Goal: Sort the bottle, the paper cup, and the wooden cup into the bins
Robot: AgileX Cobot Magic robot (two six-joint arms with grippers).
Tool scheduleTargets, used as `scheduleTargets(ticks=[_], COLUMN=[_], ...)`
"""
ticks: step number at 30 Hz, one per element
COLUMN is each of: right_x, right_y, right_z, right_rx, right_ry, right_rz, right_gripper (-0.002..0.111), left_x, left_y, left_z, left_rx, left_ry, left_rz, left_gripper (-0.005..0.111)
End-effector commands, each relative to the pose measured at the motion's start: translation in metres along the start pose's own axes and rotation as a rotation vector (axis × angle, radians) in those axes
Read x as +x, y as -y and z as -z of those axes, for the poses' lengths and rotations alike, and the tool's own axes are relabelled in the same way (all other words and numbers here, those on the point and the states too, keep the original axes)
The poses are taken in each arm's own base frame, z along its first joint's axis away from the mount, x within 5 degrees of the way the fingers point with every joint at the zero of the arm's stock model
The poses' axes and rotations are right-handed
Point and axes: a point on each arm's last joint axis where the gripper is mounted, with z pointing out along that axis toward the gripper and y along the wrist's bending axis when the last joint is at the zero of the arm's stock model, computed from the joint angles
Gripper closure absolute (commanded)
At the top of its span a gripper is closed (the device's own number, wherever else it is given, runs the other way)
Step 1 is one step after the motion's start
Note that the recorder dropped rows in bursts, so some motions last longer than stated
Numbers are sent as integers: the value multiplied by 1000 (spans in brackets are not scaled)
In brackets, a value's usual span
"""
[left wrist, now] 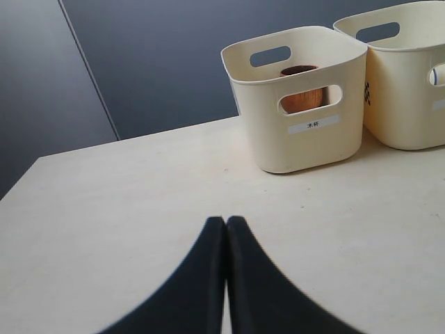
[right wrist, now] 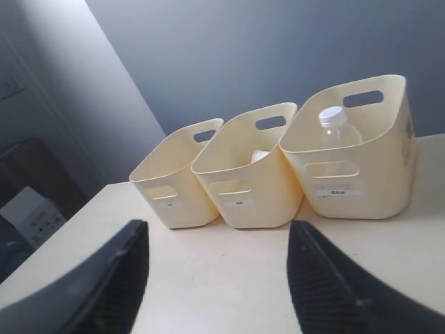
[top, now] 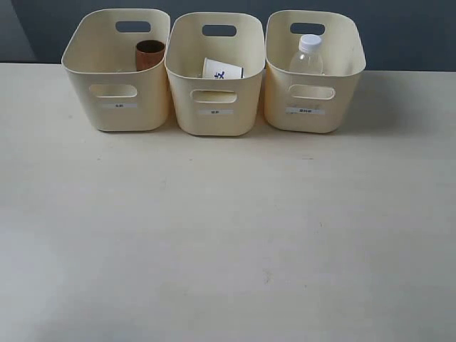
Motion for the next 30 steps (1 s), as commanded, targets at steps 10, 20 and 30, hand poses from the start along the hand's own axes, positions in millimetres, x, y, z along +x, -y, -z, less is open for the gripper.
scheduleTargets(ticks=[10, 20, 30], right_x=[67, 95, 99], right_y=[19, 30, 31], right_z=[-36, -43, -42], right_rx=[-54, -44, -34], right_ry=[4, -64, -116], right_rz=[213, 230, 96], right_gripper=[51, 51, 51], left_x=[0, 0, 0], left_y=[0, 0, 0], left_z=[0, 0, 0], left_rx=[2, 2, 2], left_ry=[10, 11, 9], left_rz=[1, 1, 1], left_gripper=[107, 107, 107])
